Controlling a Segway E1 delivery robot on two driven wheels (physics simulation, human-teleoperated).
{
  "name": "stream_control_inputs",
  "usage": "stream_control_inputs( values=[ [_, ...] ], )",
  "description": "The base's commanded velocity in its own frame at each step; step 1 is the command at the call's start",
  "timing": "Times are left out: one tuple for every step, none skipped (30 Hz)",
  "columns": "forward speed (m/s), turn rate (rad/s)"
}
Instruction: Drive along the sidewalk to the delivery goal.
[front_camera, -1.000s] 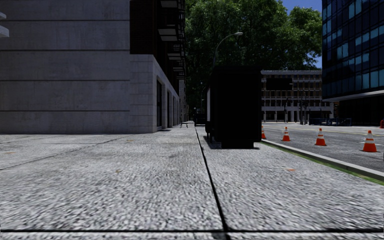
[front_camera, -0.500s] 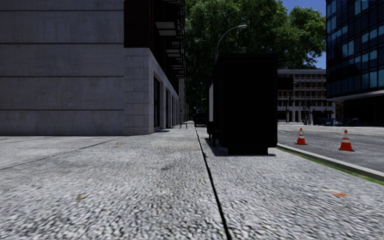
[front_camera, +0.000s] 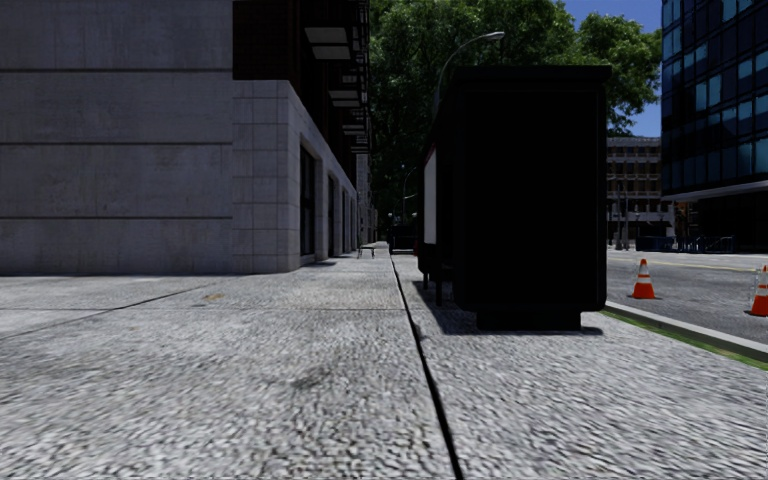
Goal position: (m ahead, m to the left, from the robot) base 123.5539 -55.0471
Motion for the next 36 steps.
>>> stream_control_inputs(
  values=[
    [2.00, 0.00],
    [2.00, 0.00],
    [2.00, 0.00],
    [2.00, 0.00],
    [2.00, 0.00],
    [2.00, 0.00],
    [2.00, 0.00],
    [2.00, 0.00],
    [2.00, 0.00],
    [2.00, 0.00],
    [2.00, 0.00],
    [2.00, 0.00],
    [2.00, 0.00],
    [2.00, 0.00],
    [2.00, 0.00],
    [2.00, 0.00],
    [2.00, 0.00],
    [2.00, 0.00],
    [2.00, 0.00],
    [2.00, 0.00],
    [2.00, 0.00],
    [2.00, 0.00],
    [2.00, 0.00],
    [2.00, 0.00],
    [2.00, 0.00],
    [2.00, 0.00],
    [2.00, 0.00],
    [2.00, 0.00],
    [2.00, 0.00],
    [2.00, 0.00],
    [2.00, 0.00],
    [2.00, 0.00],
    [2.00, 0.00],
    [2.00, 0.00],
    [2.00, 0.00],
    [2.00, 0.00]
  ],
)
